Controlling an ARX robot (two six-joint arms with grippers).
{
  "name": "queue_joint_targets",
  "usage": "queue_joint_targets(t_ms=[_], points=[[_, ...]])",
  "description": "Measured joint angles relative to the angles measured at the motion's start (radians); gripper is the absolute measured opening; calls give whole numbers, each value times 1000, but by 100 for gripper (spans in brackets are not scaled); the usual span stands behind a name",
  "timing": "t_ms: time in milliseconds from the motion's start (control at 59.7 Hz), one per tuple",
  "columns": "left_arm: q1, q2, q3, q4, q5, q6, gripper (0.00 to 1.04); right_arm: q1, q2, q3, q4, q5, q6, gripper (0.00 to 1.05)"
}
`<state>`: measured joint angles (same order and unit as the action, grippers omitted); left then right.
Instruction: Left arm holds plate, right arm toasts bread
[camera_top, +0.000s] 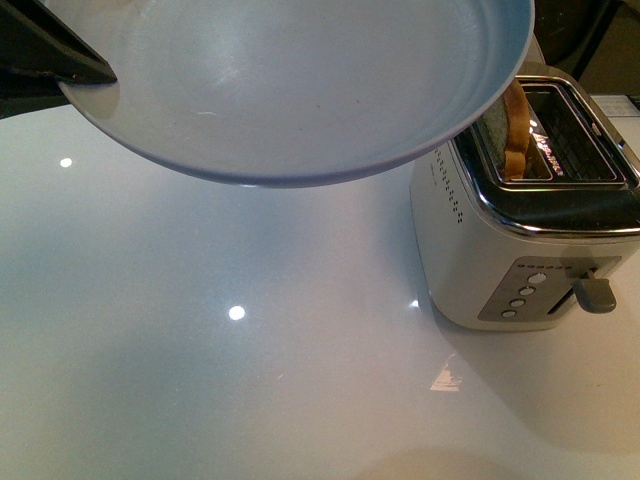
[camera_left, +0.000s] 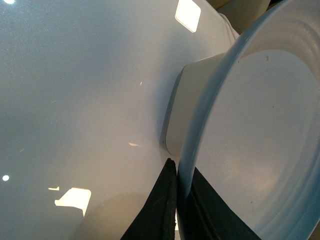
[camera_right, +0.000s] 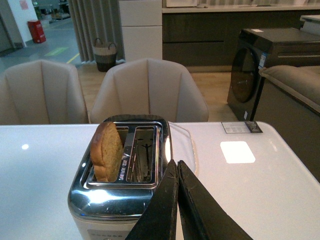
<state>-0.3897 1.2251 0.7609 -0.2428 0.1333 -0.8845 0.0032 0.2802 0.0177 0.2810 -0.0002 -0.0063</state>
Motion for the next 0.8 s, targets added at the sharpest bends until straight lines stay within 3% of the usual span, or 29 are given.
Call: queue_joint_targets(t_ms=[368, 469, 737, 804], points=[[0, 0, 0, 0, 0, 0, 3, 0, -104, 0, -104, 0, 0, 2], [0, 0, 0, 0, 0, 0, 3, 0, -227, 0, -260, 3, 0, 2], [0, 0, 0, 0, 0, 0, 3, 0, -273, 0, -279, 2, 1, 2], [0, 0, 0, 0, 0, 0, 3, 0, -274, 0, -280, 2, 2, 13]])
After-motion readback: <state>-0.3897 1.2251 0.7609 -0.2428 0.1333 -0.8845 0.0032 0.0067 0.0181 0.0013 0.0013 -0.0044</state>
